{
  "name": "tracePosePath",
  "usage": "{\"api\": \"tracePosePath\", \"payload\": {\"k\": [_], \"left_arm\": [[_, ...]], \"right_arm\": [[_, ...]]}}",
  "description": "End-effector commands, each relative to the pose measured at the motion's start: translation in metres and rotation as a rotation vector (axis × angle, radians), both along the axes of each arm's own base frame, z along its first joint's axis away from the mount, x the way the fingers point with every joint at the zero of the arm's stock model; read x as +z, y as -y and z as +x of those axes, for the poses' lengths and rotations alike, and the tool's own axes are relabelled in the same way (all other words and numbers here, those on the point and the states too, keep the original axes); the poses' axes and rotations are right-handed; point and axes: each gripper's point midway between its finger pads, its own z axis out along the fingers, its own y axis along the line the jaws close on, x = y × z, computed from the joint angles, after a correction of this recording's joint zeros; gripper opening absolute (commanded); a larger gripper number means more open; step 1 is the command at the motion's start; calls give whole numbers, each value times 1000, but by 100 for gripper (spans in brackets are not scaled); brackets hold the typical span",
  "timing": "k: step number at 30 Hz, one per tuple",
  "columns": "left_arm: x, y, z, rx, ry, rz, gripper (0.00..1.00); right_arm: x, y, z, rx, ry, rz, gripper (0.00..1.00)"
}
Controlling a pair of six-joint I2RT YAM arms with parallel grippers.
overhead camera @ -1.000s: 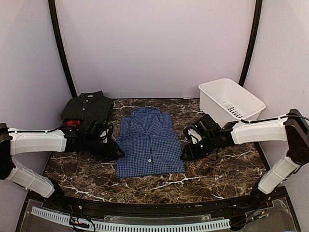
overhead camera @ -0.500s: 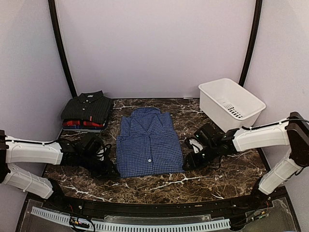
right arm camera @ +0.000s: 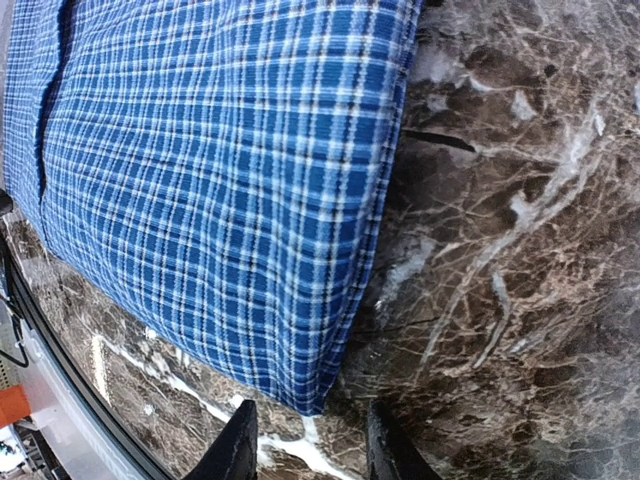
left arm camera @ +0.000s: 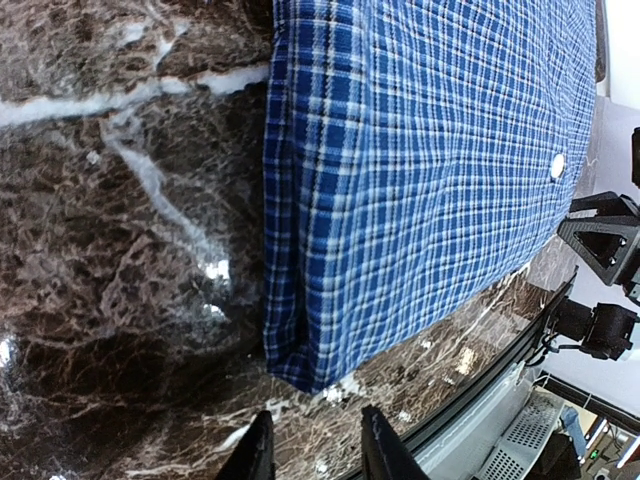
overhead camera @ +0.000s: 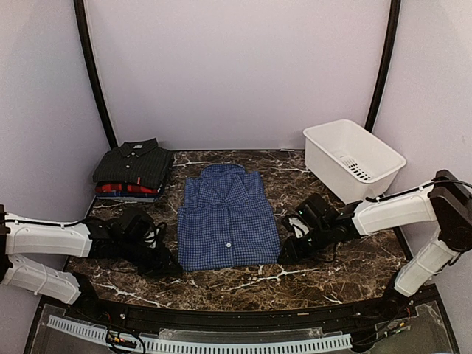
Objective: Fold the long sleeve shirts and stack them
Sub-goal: Pick up the 2/3-rectangle-folded shirt from the center of the board.
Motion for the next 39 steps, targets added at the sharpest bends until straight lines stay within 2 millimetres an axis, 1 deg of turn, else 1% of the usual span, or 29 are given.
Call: {"api": "tracePosePath", "payload": {"k": [1, 8, 12, 17, 22, 25, 27, 28, 30, 32, 35, 39], "left_arm": [[-2, 5, 2, 10, 4, -35, 29], [-15, 7, 3, 15, -5, -32, 29], [-25, 1, 1, 26, -23, 15, 29], [-34, -10, 4, 41, -23, 108, 26], [-40, -8, 4, 29, -24, 148, 24], [-42, -9, 4, 23, -25, 181, 19], [-39, -6, 6, 22, -15, 178, 12], [-37, -5, 7, 22, -10, 177, 7], [-34, -4, 9, 22, -4, 177, 2], [-29, -3, 10, 20, 2, 171, 0], [-19, 1, 9, 8, 19, 151, 0], [-7, 6, 1, -28, 33, 138, 0]], "right_arm": [[-8, -1, -4, -5, -15, 4, 34], [-19, 2, -6, -8, -30, -16, 31], [-22, 2, -8, -12, -40, -10, 29], [-25, 3, -10, -16, -46, -8, 27], [-26, 2, -11, -16, -51, -1, 24], [-24, 1, -11, -14, -47, 6, 19], [-21, -2, -8, -14, -39, 12, 14], [-19, -2, -7, -15, -33, 16, 11], [-14, -3, -4, -16, -18, 18, 6], [-9, -4, -2, -20, -4, 26, 0], [1, -5, -3, -13, 13, 50, 0], [10, -7, -11, 22, 41, 53, 0]]}}
